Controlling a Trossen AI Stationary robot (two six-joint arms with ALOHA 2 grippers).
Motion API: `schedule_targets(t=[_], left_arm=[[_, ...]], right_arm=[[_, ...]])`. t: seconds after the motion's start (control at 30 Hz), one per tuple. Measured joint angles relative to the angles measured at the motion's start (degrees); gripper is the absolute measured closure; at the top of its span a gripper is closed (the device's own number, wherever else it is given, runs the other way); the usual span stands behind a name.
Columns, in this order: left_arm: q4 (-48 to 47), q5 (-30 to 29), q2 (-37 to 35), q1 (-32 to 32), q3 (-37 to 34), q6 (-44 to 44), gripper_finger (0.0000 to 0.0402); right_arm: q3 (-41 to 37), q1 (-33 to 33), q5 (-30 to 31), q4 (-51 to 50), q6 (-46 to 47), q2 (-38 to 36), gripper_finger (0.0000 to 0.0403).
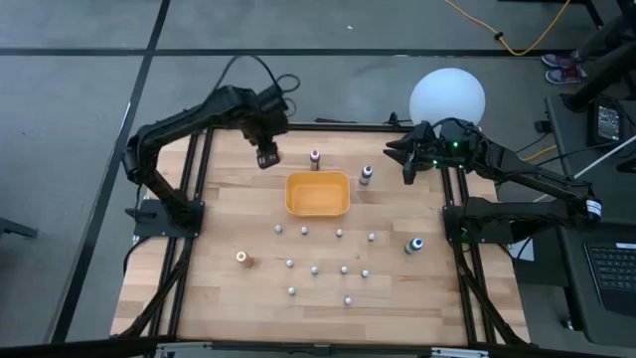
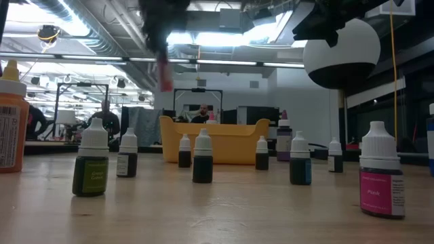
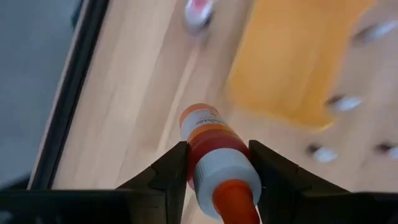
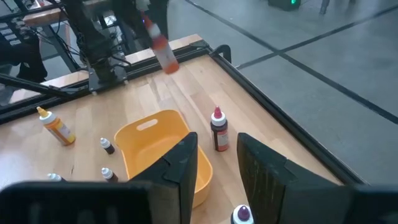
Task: Pick & Place food coloring
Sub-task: Put the large orange food coloring bottle into the yellow bin
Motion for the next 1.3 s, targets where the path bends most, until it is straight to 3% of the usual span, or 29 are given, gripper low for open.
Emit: schedule_targets(t=[0.27,0.8,1.3], left_arm=[[-0.7,1.9,8.8,-9.8,11.4,-0.8,0.0262],[-1.4,1.0,23.5,-12.2,11.8,7.0,0.0262],[10.1,-2.0,23.4,-12.2,-1.3,7.1,0.0262]], right_arm=[[0.0,0.0,0.0,0.0,-0.2,0.0,0.0287],[0.0,0.0,0.0,-1.1,-0.3,0.0,0.0287],[0.0,0.0,0.0,-1.5,-1.8,0.0,0.0287]])
